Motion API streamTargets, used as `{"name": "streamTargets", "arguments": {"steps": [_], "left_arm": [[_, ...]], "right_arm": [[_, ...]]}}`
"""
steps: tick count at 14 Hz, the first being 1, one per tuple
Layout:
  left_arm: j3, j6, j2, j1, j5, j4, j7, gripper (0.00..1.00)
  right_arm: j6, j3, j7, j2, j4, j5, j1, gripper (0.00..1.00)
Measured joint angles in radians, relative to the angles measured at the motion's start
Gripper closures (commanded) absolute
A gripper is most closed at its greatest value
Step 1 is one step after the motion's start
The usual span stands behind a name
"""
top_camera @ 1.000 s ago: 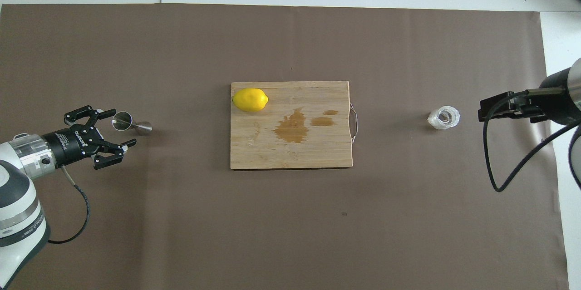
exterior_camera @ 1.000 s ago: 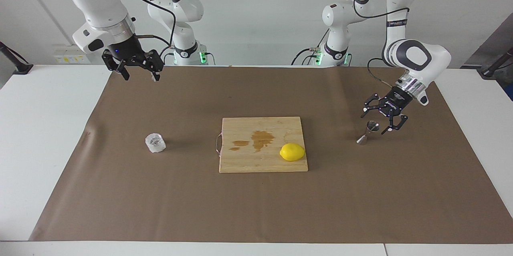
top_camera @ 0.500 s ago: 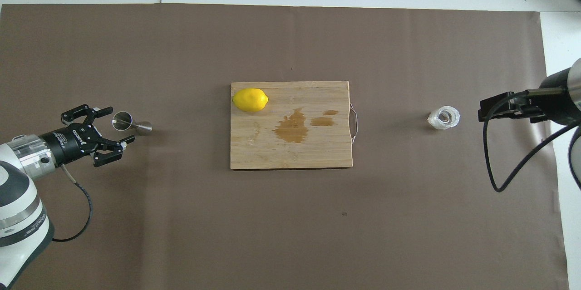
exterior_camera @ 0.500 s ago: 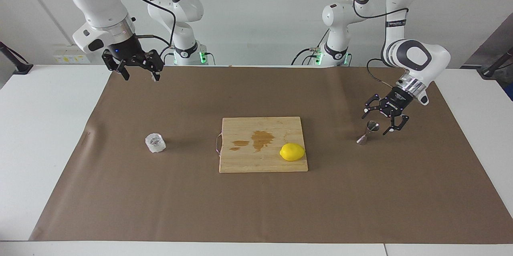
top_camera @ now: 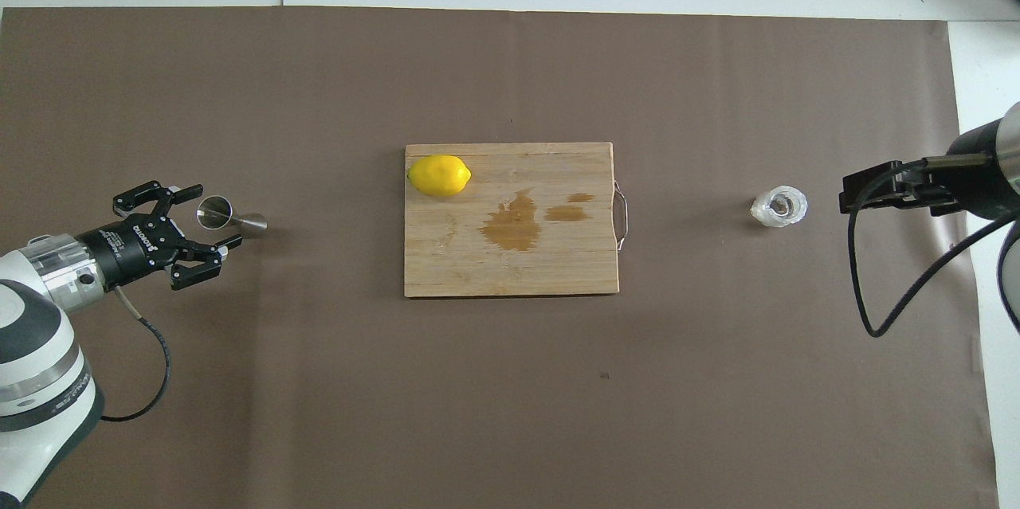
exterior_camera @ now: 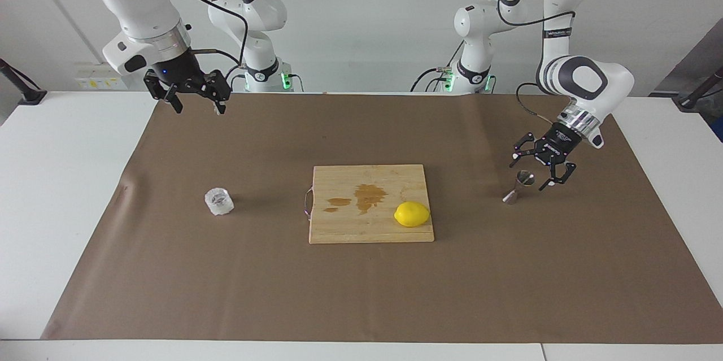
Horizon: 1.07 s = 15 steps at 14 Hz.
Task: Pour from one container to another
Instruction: 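Reach the left gripper forward around the small metal cup, then close the left gripper on the metal cup and lift it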
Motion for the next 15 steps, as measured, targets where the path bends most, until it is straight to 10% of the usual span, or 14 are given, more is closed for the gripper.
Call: {"name": "streamTargets", "arguments": {"steps": [15], "left_arm": [[0.007, 0.028, 0.008, -0.013, -0.003, 0.003, 0.0, 0.3]], "right_arm": [[0.0, 0.0, 0.0, 0.0, 0.0, 0.0, 0.0, 0.0]]}}
